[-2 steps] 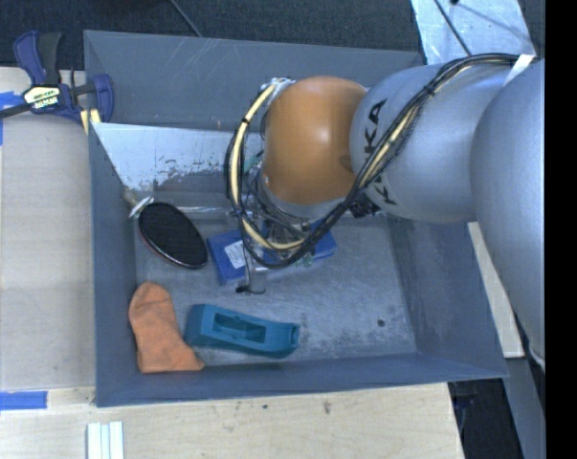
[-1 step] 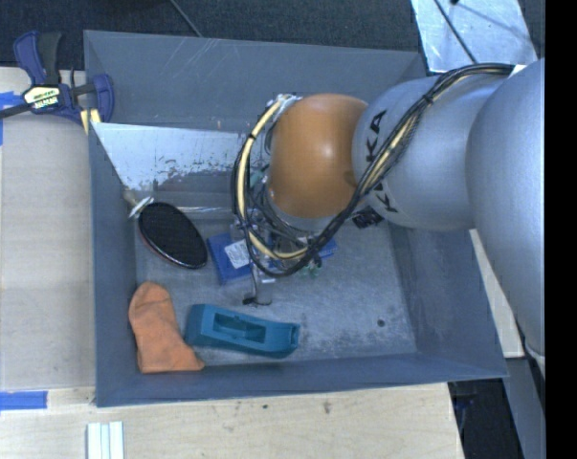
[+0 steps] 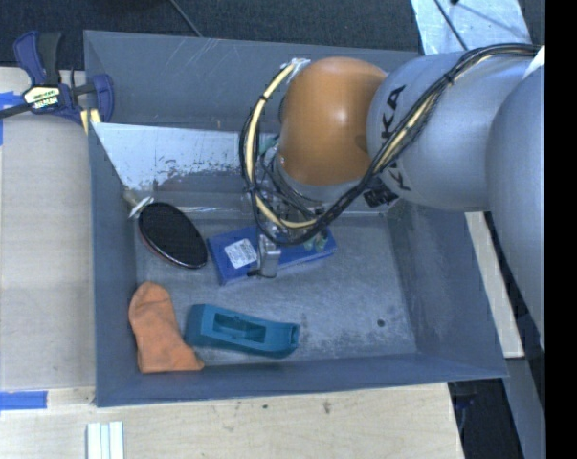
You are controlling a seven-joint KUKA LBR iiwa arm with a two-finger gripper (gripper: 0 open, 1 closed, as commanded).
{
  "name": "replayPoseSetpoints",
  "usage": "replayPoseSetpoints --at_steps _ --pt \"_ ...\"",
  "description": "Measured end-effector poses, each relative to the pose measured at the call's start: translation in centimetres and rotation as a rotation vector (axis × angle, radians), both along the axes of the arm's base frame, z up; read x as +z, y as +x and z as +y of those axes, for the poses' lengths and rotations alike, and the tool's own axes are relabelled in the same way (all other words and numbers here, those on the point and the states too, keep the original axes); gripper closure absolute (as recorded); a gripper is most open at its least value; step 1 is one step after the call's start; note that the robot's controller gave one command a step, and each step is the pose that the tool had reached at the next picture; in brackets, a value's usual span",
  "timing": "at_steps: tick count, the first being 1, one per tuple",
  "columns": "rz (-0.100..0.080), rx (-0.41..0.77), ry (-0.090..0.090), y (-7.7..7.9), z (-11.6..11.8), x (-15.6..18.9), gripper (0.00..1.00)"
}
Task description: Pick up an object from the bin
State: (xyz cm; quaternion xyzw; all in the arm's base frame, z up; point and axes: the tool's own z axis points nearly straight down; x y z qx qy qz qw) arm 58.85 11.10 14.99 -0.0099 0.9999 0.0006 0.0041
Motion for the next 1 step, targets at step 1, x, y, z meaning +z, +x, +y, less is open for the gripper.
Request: replayPoseSetpoints --at_steps 1 --pt "0.006 0.039 -0.001 0.39 1.18 -7.80 0.00"
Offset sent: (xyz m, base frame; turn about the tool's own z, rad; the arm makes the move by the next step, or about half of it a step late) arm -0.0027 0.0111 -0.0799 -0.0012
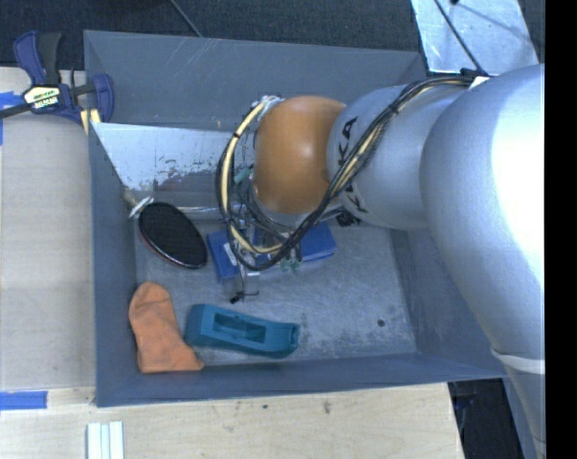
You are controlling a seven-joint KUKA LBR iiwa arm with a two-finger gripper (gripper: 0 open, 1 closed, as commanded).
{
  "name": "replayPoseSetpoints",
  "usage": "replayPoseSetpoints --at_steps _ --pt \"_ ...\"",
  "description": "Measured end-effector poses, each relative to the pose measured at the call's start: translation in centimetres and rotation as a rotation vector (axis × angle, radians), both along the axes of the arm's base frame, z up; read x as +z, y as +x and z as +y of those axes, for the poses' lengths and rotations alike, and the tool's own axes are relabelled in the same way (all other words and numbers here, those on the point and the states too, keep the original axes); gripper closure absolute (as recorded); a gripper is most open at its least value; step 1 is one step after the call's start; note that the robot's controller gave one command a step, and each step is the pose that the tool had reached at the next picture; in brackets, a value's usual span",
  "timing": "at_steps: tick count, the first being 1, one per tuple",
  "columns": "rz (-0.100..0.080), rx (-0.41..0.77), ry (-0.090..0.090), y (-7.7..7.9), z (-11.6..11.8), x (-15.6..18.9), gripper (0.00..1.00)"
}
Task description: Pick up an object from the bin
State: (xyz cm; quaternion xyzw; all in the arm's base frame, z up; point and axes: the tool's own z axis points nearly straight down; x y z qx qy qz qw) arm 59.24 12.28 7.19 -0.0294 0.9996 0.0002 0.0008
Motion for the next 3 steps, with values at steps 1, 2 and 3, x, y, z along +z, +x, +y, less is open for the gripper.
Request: replayPoseSetpoints --at_steps 1,2,3 --pt "-0.005 -0.038 0.002 -0.45 -0.04 0.01 1.00" --pt "-0.005 -0.038 0.002 -0.45 -0.04 0.02 1.00" --pt "-0.005 -0.039 0.002 -0.45 -0.04 0.15 1.00"
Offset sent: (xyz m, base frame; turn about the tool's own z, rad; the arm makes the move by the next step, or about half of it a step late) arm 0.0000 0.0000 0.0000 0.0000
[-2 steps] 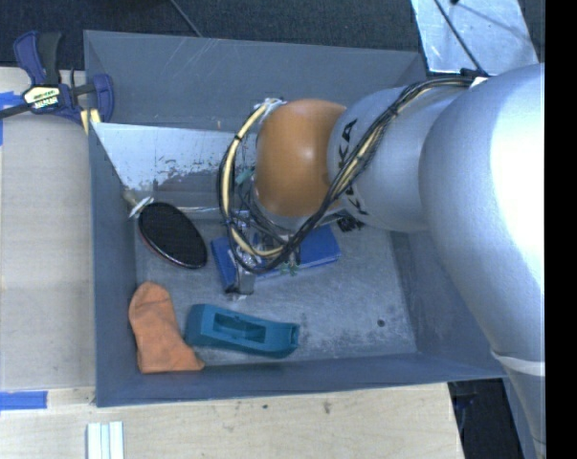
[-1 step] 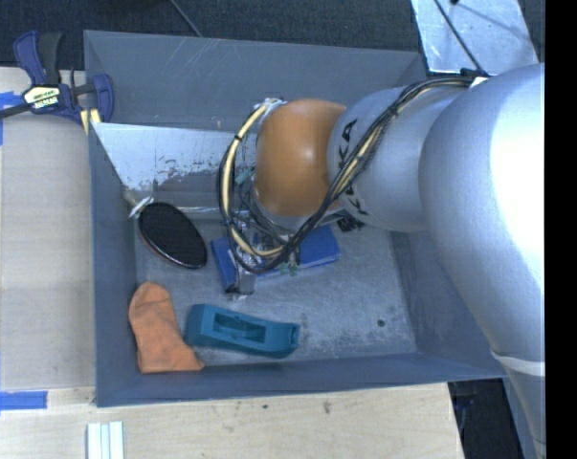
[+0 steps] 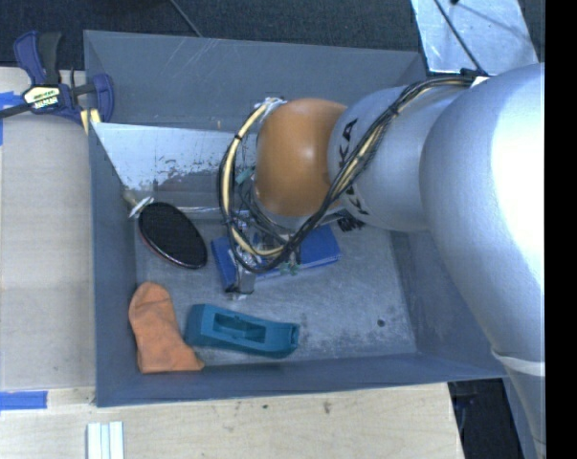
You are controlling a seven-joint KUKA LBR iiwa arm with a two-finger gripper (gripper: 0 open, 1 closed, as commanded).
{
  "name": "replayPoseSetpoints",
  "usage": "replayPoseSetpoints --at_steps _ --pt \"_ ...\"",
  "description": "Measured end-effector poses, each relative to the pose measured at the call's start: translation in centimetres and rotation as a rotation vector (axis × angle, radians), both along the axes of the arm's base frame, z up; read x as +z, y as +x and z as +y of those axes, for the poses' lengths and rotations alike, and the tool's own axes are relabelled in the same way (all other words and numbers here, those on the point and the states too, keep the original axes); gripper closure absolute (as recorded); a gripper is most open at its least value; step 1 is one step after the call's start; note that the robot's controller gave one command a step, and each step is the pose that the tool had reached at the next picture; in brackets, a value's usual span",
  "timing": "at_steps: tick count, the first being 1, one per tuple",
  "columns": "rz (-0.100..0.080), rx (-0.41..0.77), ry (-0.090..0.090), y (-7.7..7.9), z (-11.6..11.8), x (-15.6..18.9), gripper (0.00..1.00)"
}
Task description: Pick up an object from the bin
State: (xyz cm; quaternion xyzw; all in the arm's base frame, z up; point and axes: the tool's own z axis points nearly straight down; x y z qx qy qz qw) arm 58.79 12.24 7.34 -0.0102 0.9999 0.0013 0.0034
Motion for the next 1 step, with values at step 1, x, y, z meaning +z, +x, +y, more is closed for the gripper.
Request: replayPoseSetpoints --at_steps 1 --pt "0.007 0.000 -0.002 -0.14 -0.05 0.68 1.00"
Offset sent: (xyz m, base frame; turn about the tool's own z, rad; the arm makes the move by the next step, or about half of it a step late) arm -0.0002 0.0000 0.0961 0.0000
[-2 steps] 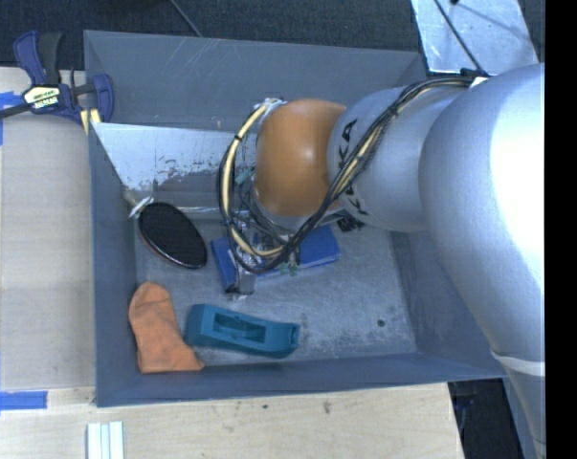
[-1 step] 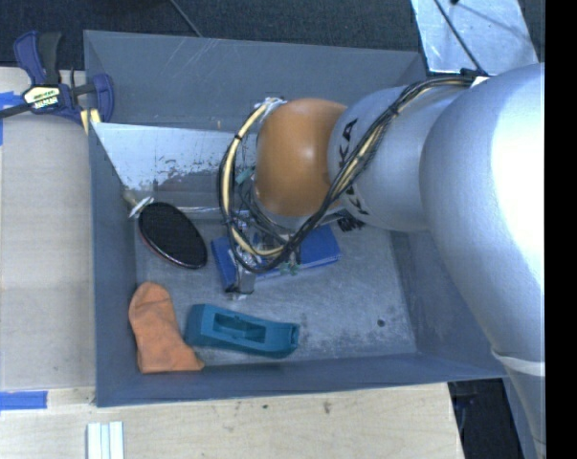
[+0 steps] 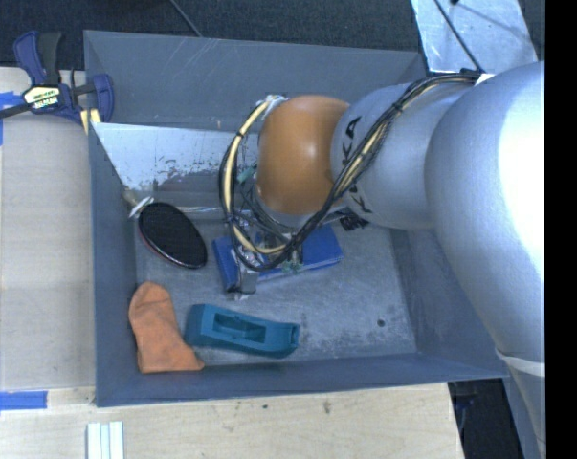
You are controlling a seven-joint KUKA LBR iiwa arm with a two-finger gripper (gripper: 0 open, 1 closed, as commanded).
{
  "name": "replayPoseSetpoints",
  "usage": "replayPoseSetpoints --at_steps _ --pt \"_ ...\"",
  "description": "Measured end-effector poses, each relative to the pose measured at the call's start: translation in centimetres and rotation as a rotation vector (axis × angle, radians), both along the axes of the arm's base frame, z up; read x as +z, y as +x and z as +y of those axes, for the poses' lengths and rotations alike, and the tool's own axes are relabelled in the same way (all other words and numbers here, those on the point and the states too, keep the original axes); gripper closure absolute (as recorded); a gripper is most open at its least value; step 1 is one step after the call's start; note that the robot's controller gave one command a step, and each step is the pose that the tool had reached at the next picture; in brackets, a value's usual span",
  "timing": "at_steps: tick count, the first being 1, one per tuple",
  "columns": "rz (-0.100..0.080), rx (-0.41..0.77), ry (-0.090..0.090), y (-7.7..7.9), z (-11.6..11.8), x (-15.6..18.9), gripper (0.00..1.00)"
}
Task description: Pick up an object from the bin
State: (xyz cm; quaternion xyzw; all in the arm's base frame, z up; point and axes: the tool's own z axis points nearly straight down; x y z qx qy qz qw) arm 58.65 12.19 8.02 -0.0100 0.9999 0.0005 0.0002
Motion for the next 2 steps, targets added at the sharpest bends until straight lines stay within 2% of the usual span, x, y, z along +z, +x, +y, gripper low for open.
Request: replayPoseSetpoints --at_steps 1,2 --pt "0.007 0.000 -0.002 -0.1 0.0 1.7 1.00" --pt "0.005 0.000 -0.001 -0.1 0.0 4.1 1.00"
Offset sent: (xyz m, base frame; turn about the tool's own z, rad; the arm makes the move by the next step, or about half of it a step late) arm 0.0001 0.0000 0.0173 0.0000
